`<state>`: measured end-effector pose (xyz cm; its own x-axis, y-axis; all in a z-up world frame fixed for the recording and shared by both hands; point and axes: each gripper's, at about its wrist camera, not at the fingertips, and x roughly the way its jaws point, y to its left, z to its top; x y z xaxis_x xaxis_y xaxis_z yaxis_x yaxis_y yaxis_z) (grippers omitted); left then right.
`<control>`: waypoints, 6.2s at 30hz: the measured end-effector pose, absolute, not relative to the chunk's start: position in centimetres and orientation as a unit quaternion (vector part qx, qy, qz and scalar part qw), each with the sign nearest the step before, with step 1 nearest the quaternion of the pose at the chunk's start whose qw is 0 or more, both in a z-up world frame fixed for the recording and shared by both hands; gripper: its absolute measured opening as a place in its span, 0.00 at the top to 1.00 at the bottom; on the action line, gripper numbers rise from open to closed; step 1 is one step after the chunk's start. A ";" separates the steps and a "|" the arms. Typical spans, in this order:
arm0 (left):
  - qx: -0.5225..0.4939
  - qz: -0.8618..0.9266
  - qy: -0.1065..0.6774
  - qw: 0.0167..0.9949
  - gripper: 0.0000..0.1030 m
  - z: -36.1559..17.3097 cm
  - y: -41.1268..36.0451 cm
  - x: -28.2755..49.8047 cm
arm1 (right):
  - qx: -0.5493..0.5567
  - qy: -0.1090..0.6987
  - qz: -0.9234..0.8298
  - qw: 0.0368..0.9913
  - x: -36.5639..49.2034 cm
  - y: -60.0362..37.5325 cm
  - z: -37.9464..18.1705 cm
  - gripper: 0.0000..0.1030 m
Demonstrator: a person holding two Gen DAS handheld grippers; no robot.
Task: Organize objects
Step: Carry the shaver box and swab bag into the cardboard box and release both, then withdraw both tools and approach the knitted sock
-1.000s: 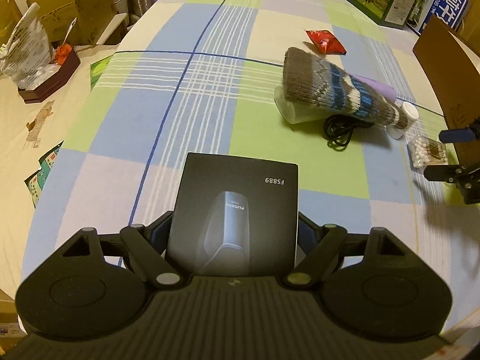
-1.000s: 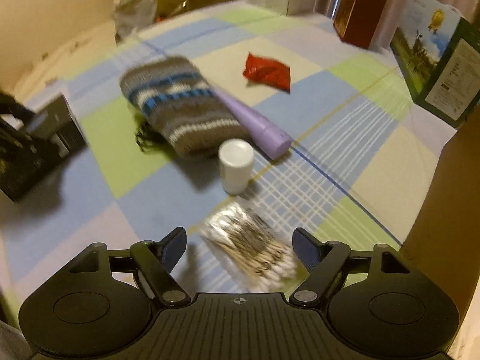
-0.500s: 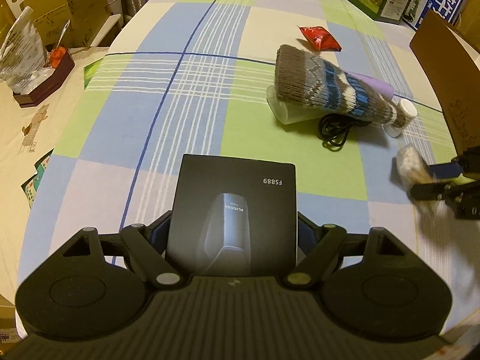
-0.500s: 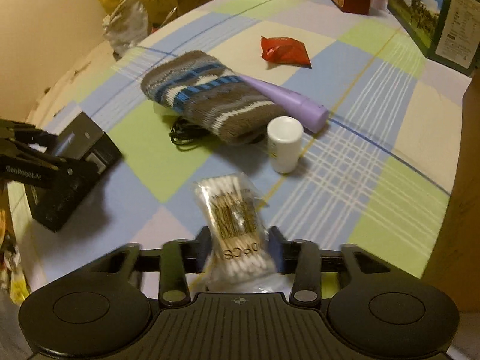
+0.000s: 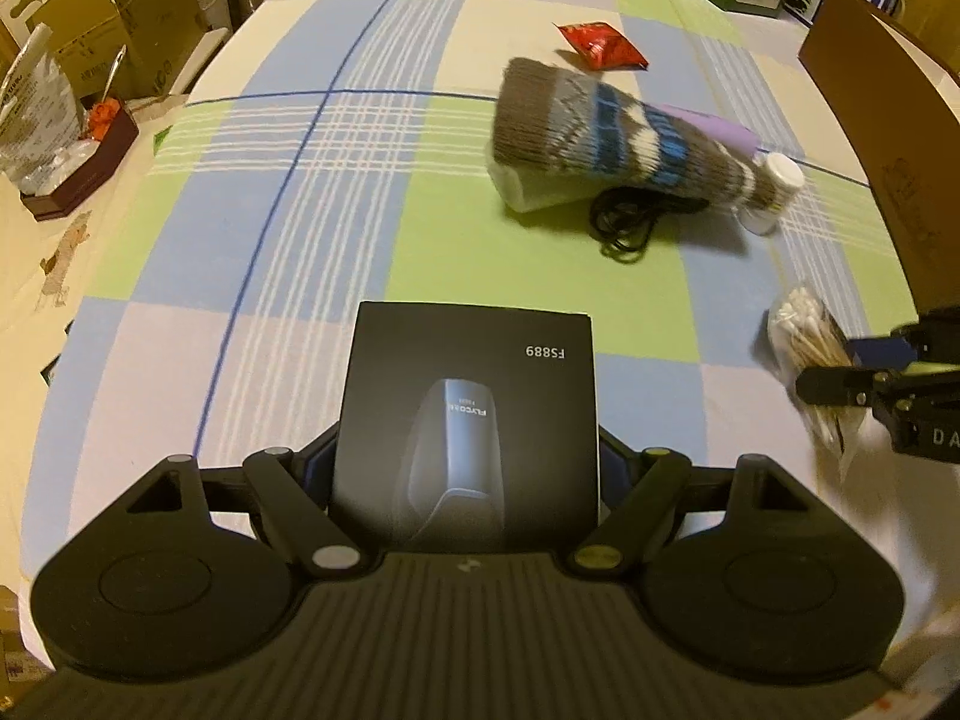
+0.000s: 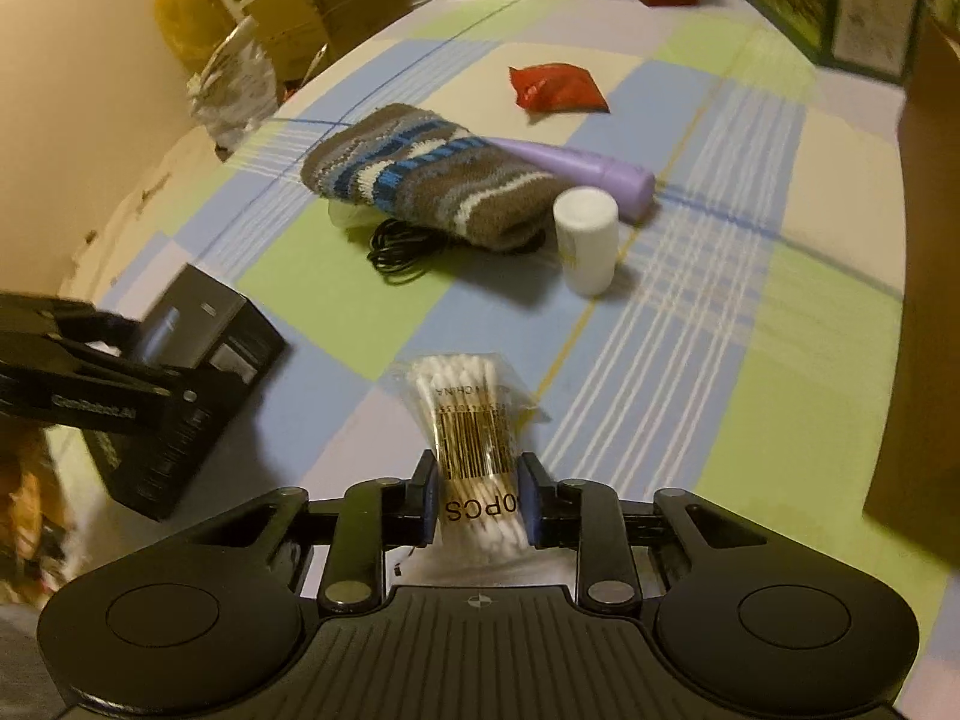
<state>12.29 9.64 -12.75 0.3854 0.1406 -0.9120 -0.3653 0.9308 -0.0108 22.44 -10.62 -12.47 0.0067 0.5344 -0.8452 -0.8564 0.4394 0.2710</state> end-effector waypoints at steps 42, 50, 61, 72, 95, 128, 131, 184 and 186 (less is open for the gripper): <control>-0.028 -0.086 0.388 0.917 0.26 1.8 -16.2 35.2 | 0.035 0.392 0.327 0.859 41.5 -33.0 1.5 0.78; -0.023 -0.069 0.408 0.910 0.26 -0.2 -18.7 42.2 | 0.027 0.421 0.309 0.852 46.9 -32.3 -1.0 0.78; -0.019 -0.038 0.446 0.894 0.25 -4.9 -19.8 48.3 | -0.014 0.447 0.290 0.846 50.6 -29.7 -4.1 0.78; 0.008 -0.029 0.464 0.885 0.25 -7.5 -20.4 50.3 | -0.039 0.451 0.285 0.845 51.9 -28.3 -5.0 0.78; 0.023 -0.049 0.453 0.890 0.11 -4.7 -19.5 48.0 | -0.057 0.396 0.300 0.866 48.8 -29.4 -2.6 0.41; -0.027 -0.046 0.438 0.897 0.09 0.3 -16.8 32.9 | -0.018 0.391 0.306 0.868 37.5 -34.2 1.3 0.21; -0.030 -0.047 0.439 0.897 0.09 0.4 -16.7 31.9 | -0.017 0.390 0.306 0.868 36.6 -34.3 1.5 0.21; -0.107 0.093 0.454 0.880 0.09 -1.5 1.7 13.1 | -0.071 0.420 0.424 0.799 22.0 -18.1 -2.0 0.20; -0.108 0.099 0.454 0.879 0.09 -1.8 2.5 12.8 | -0.078 0.417 0.427 0.798 21.8 -17.3 -2.5 0.20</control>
